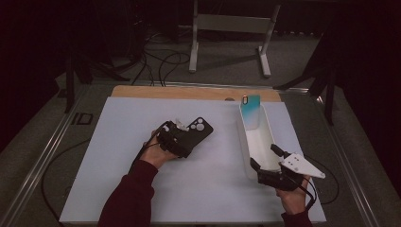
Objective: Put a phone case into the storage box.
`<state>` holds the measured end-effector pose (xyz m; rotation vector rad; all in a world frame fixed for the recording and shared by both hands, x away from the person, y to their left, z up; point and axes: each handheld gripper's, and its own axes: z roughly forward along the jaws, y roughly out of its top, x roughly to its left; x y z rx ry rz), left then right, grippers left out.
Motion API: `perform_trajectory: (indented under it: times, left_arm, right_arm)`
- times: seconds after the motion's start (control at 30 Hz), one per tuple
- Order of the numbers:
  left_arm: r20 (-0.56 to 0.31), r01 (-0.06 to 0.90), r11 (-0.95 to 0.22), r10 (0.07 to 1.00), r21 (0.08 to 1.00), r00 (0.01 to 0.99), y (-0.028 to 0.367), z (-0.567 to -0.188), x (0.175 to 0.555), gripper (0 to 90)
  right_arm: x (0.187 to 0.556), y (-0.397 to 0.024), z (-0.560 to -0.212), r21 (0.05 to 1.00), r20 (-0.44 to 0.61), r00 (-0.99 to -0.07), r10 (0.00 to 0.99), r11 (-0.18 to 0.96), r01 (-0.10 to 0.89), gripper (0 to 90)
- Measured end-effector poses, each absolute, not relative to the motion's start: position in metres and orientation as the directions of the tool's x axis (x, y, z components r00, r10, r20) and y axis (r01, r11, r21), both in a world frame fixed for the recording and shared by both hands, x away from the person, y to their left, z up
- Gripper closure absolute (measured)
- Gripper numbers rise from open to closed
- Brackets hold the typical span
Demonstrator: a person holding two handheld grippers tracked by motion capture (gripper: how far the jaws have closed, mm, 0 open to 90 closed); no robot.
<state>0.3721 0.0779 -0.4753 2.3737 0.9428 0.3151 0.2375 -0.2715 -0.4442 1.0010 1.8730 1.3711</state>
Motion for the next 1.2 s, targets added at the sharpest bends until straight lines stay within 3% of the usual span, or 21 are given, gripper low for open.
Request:
perform_trajectory:
  times: [0.4, 0.63, 1.2]
  left_arm:
    - [0.024, 0.492, -0.565, 0.672, 0.662, 0.74, 0.075, -0.448, 0.358, 15.7]
    - [0.077, 0.411, -0.58, 0.637, 0.703, 0.767, 0.064, -0.432, 0.346, 15.6]
    - [0.129, 0.291, -0.586, 0.57, 0.757, 0.811, 0.045, -0.406, 0.324, 15.6]
  right_arm:
    - [0.257, -0.261, -0.434, 0.944, 0.037, -0.557, 0.83, 0.154, 0.291, 12.0]
    - [0.267, -0.259, -0.426, 0.939, 0.08, -0.561, 0.824, 0.127, 0.32, 12.9]
    - [0.287, -0.235, -0.407, 0.924, 0.121, -0.605, 0.787, 0.133, 0.358, 13.4]
